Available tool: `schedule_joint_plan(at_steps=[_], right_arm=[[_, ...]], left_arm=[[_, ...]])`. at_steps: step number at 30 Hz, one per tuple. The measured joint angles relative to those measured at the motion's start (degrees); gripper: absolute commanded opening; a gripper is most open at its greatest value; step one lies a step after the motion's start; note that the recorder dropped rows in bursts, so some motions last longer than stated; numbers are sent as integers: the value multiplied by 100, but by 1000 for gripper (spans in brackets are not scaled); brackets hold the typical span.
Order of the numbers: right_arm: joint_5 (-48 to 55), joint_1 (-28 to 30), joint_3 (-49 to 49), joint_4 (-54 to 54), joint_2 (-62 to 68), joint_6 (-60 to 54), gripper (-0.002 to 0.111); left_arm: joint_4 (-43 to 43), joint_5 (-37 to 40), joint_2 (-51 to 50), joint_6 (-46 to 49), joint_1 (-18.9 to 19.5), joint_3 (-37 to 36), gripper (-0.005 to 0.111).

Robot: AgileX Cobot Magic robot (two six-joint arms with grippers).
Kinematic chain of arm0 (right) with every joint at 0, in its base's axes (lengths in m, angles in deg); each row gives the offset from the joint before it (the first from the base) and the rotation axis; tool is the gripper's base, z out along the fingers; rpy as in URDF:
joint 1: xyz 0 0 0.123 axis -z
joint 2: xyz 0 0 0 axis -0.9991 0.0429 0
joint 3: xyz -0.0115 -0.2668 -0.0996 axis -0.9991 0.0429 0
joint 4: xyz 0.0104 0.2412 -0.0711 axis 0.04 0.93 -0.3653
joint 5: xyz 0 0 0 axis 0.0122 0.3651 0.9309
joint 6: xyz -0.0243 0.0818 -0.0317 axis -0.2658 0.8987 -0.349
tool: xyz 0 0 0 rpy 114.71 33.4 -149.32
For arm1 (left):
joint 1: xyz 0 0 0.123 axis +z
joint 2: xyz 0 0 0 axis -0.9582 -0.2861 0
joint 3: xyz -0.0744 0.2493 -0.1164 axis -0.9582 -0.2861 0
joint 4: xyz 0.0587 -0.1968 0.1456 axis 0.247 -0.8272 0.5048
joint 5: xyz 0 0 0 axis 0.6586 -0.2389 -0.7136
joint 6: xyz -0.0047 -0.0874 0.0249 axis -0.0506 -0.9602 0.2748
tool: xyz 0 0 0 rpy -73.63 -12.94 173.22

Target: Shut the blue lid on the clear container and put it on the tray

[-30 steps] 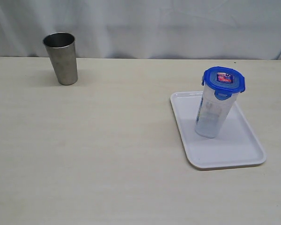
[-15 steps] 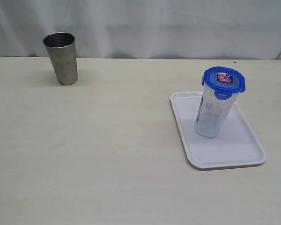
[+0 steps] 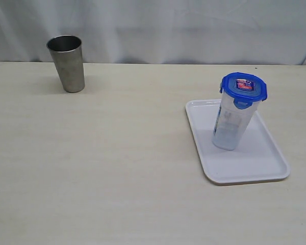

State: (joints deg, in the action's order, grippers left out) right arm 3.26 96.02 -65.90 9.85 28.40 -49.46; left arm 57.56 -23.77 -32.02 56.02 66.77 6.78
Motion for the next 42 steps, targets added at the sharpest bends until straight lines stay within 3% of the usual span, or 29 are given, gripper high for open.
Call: schedule_joint_plan(at_steps=[6,14,42], right_arm=[[0,0,0,0,0,0,5],[0,0,0,0,0,0,5],[0,0,0,0,0,0,5]], left_arm=[[0,804,0,31,378,0,0],[-456,1755,0,1005,394,0,0],[-488,1894,0,860,394,0,0]])
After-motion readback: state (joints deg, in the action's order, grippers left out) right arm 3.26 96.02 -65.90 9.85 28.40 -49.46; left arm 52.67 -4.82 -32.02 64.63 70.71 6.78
